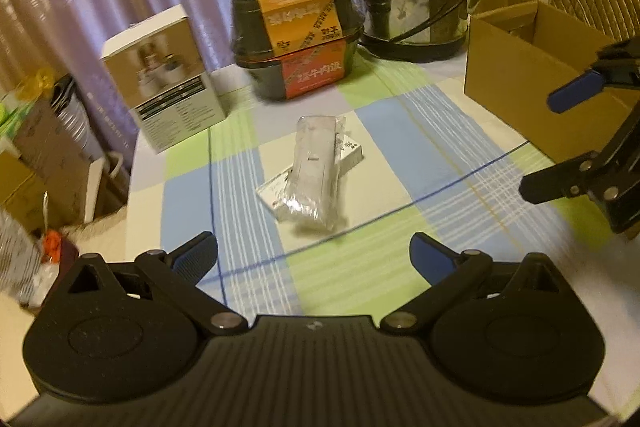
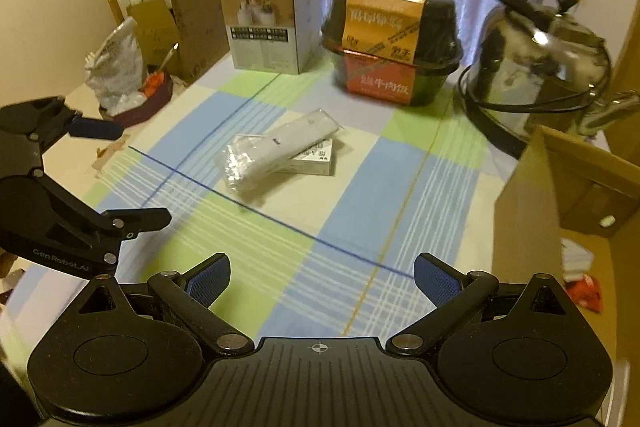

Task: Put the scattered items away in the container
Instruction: 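Grasp the plastic-wrapped white packet with the left tool, then grasp the white parrot ointment box with the right tool while the left tool lifts the wrapped packet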

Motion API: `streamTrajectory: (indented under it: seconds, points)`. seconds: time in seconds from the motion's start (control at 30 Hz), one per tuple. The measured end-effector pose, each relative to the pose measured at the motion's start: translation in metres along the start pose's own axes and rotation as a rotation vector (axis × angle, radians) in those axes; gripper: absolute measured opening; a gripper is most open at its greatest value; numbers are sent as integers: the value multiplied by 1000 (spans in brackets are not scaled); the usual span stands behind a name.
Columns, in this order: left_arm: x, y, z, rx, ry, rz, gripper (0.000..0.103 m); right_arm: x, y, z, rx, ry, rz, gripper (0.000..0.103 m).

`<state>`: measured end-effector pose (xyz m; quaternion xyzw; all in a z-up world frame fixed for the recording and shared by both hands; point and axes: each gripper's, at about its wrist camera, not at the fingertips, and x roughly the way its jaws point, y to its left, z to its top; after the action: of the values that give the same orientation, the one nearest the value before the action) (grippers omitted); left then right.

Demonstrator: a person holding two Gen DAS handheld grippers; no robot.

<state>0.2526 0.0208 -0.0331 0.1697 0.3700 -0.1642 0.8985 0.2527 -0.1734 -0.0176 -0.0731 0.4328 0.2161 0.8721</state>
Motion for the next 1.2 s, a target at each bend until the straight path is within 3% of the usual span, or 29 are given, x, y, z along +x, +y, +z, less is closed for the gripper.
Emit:
streamTrajectory:
  seconds: [0.3, 0.47, 0.67, 0.73, 0.83, 1.1, 1.2]
  points:
    - [72, 8, 7, 87, 15, -32, 90, 61, -19, 21, -128, 42, -32, 102]
    - [102, 11, 14, 83, 31, -36, 82, 84, -24, 28, -185, 74, -29, 102]
    - [125, 5, 22, 108, 50, -24, 66, 101, -25, 34, -202, 91, -26, 102]
    - [130, 1, 23, 125, 64, -17, 46, 104, -26, 34, -203, 94, -27, 102]
    - [133, 0, 22, 127, 70, -9, 37, 105, -29, 34, -200, 102, -31, 102]
    - [97, -2, -5, 123, 62, -20, 36, 108, -27, 35, -225, 105, -21, 102]
    - [74, 4, -27, 76, 56, -6, 36, 116, -18, 40, -286, 94, 6, 102]
